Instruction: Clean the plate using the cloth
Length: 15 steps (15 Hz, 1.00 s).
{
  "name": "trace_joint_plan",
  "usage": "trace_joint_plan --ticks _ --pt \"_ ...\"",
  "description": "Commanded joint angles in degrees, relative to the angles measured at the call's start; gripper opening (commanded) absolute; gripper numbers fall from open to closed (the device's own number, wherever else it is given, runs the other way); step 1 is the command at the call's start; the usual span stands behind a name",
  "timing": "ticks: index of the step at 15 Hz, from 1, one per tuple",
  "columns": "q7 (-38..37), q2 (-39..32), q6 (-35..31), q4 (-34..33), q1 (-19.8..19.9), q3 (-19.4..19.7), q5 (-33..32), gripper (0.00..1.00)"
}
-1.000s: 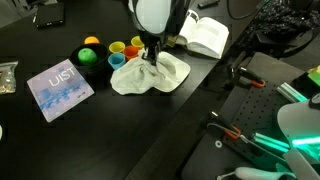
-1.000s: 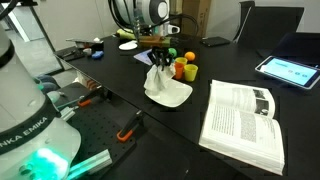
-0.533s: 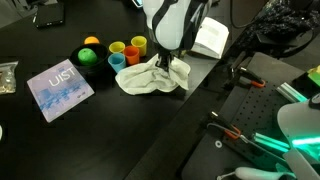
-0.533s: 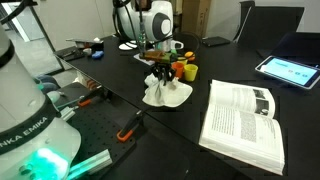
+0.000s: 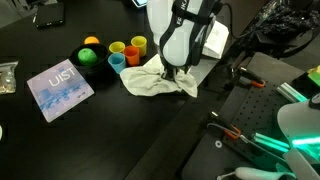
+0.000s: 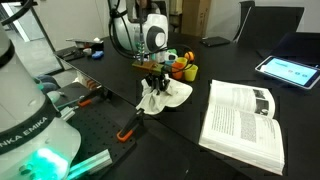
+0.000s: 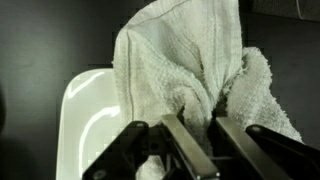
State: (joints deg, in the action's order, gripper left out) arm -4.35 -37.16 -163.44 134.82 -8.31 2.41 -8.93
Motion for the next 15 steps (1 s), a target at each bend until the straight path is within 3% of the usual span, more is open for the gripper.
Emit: trace_joint_plan --ticks 1,7,15 --pt "0.2 -0.5 -1.7 -1.4 0.6 -3.8 3.4 0.04" --pt "3.0 -1.5 -4.7 -5.8 3.1 -9.8 7.4 0.04" --pt "2.6 -7.2 -7.0 -10.4 3.4 -4.3 6.5 0.04"
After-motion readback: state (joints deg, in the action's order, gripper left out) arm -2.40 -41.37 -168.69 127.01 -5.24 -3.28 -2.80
